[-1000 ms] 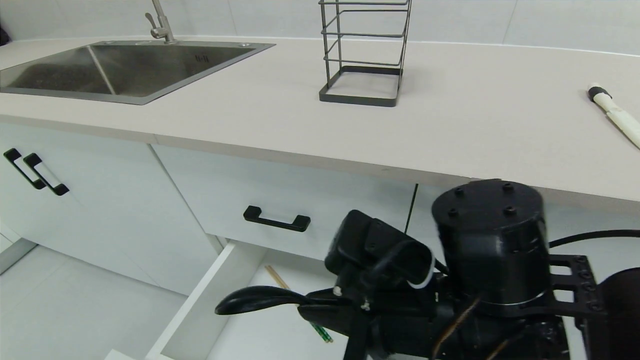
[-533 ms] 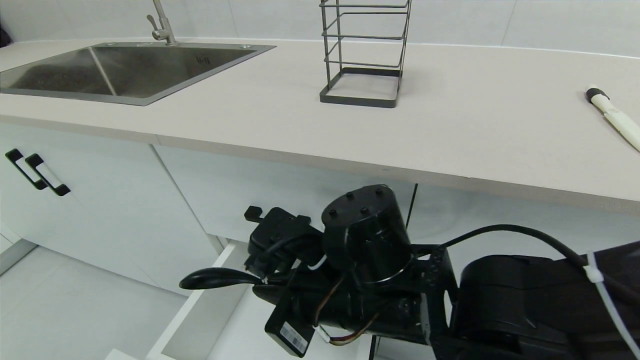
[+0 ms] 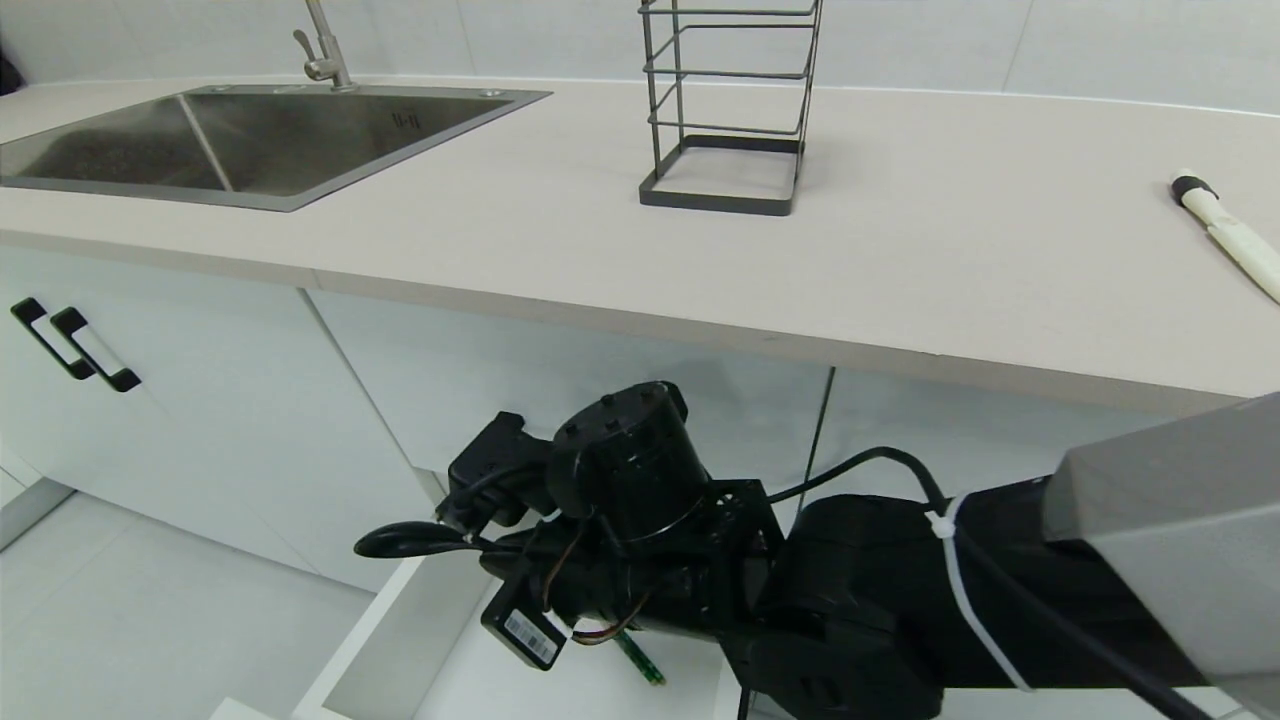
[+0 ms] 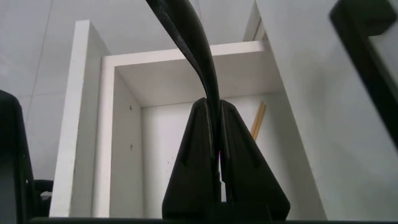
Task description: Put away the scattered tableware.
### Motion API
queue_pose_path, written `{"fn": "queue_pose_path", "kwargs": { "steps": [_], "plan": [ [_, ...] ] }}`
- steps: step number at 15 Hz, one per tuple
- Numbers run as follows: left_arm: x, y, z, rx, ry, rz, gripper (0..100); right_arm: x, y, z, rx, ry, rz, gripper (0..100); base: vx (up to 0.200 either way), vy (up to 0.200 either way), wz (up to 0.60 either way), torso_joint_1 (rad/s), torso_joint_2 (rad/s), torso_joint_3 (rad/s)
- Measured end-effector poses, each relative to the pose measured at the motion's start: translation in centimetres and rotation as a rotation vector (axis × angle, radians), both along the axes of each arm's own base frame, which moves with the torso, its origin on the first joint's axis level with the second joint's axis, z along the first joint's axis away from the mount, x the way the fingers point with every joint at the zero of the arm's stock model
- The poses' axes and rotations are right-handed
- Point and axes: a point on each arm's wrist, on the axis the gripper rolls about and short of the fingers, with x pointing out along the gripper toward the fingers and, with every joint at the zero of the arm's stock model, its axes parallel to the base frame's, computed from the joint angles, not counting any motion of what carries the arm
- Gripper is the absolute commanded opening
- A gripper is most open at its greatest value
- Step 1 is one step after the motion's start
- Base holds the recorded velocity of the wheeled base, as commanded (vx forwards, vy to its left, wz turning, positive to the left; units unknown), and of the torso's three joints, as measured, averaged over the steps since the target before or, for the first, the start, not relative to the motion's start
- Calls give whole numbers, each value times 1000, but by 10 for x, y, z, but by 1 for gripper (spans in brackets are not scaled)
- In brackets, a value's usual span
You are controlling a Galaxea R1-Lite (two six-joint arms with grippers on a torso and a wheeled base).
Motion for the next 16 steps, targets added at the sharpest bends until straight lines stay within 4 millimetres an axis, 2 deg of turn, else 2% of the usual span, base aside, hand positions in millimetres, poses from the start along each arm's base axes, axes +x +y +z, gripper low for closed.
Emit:
{"fn": "queue_pose_path", "kwargs": {
  "steps": [4, 8, 16],
  "plan": [
    [0, 0, 0, -1, 0, 0, 100, 15, 25, -22, -24, -4, -4, 0, 0, 0, 0, 0, 0, 0],
    [0, 0, 0, 0, 0, -1, 100, 25, 39, -51, -68, -14, -40, 0, 0, 0, 0, 0, 0, 0],
    [0, 0, 0, 0, 0, 0, 100, 52, 32, -104, -171, 37, -92, 0, 0, 0, 0, 0, 0, 0]
  ]
}}
